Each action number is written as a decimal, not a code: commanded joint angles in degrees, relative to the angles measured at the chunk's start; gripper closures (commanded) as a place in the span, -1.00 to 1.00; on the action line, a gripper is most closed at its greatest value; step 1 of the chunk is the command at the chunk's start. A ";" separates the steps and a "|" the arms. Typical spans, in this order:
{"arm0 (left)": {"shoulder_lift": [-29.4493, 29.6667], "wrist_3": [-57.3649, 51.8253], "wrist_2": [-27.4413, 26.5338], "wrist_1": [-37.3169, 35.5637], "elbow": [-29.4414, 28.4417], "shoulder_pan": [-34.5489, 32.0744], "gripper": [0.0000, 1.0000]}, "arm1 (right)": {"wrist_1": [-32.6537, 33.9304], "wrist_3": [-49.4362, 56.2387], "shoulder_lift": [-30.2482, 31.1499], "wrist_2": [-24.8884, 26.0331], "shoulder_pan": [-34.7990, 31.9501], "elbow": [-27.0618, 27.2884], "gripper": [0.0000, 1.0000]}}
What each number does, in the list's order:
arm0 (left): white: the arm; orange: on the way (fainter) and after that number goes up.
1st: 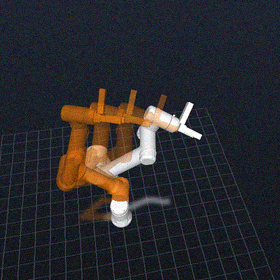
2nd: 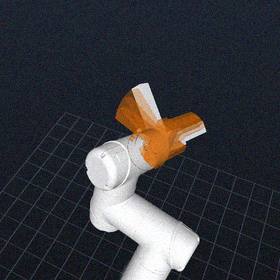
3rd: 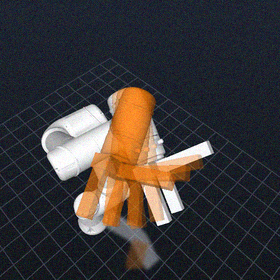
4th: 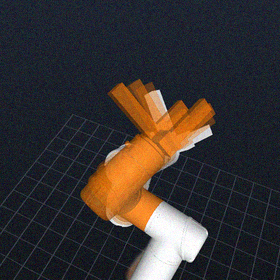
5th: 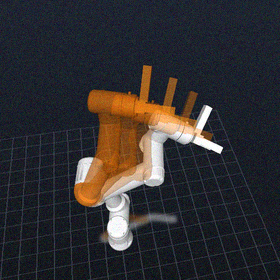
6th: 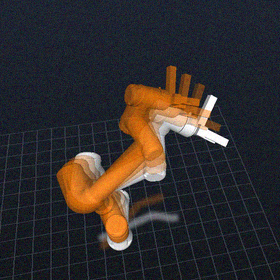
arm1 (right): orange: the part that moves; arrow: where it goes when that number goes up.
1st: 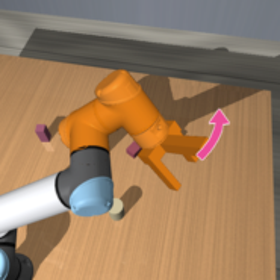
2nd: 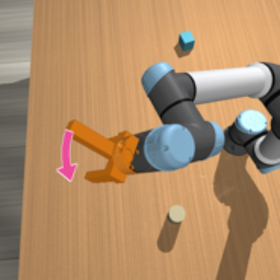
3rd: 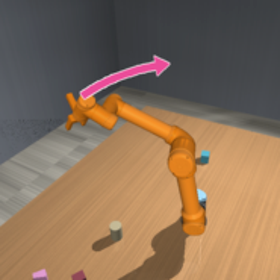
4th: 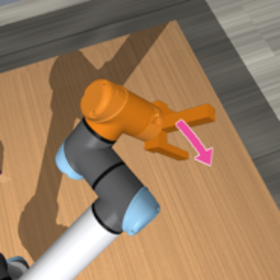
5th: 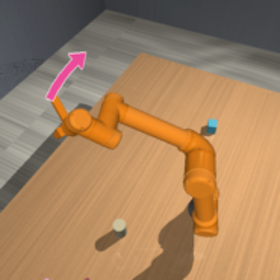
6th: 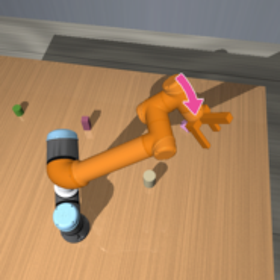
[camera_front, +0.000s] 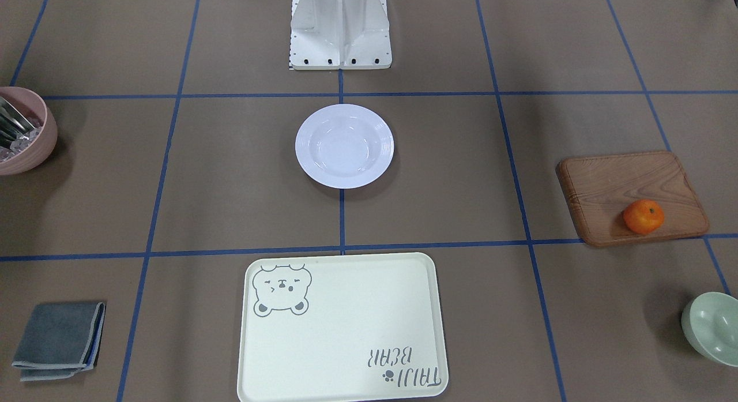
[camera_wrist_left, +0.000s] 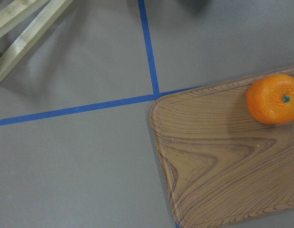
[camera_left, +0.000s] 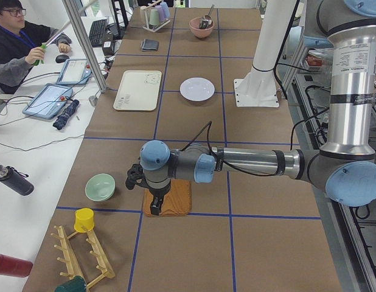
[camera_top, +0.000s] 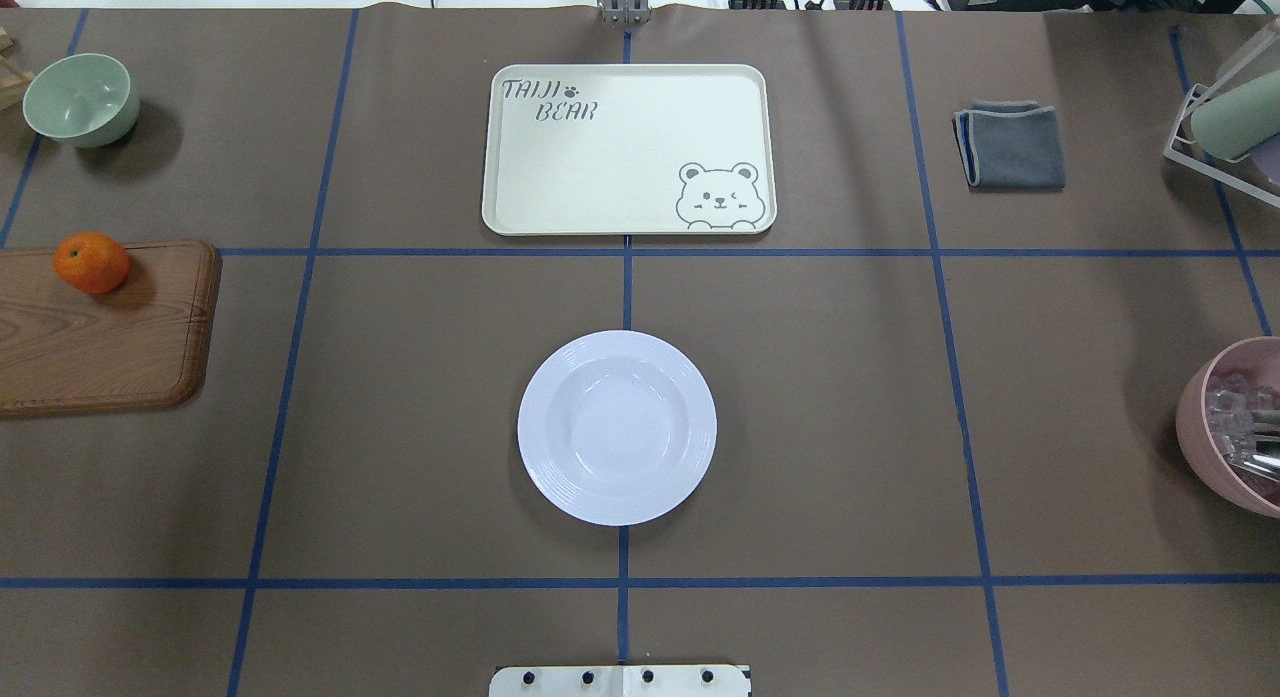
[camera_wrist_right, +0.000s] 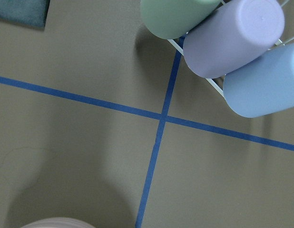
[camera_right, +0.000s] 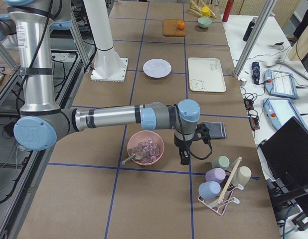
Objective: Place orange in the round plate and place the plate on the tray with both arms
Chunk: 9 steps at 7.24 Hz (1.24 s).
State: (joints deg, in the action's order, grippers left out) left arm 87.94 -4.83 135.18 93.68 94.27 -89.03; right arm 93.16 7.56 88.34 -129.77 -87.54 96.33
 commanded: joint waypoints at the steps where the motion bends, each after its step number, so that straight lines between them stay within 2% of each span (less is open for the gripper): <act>1: 0.12 0.09 0.08 0.01 0.30 0.00 -0.97 | -0.09 0.00 -0.27 0.30 0.00 0.09 -1.00; 4: 0.38 0.00 0.00 0.01 3.55 0.00 -0.97 | 0.00 0.00 -0.09 -0.57 0.26 4.48 -1.00; 5: 0.56 0.43 -0.35 1.49 5.90 -0.09 -0.97 | -0.26 0.09 -0.44 -3.44 0.26 5.01 -1.00; 6: 1.09 0.70 -0.36 4.38 6.27 -0.09 -0.97 | -4.53 0.00 -2.97 -5.56 0.26 5.62 -1.00; 7: 2.74 0.62 -0.44 8.24 5.67 -0.09 -0.97 | -11.96 -0.17 -2.21 -6.02 0.26 5.36 -1.00; 8: 4.85 0.79 -0.27 11.23 2.27 -0.09 -0.97 | -15.26 -5.31 -1.51 -6.89 0.26 4.75 -1.00; 9: 4.96 0.53 -0.09 11.70 1.89 -0.09 -0.97 | -18.42 -6.32 -1.41 -6.81 0.26 3.96 -1.00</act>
State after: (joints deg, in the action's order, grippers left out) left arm 92.00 -4.16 134.91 103.62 97.48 -89.12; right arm 79.09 3.58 86.65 -136.22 -87.28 101.08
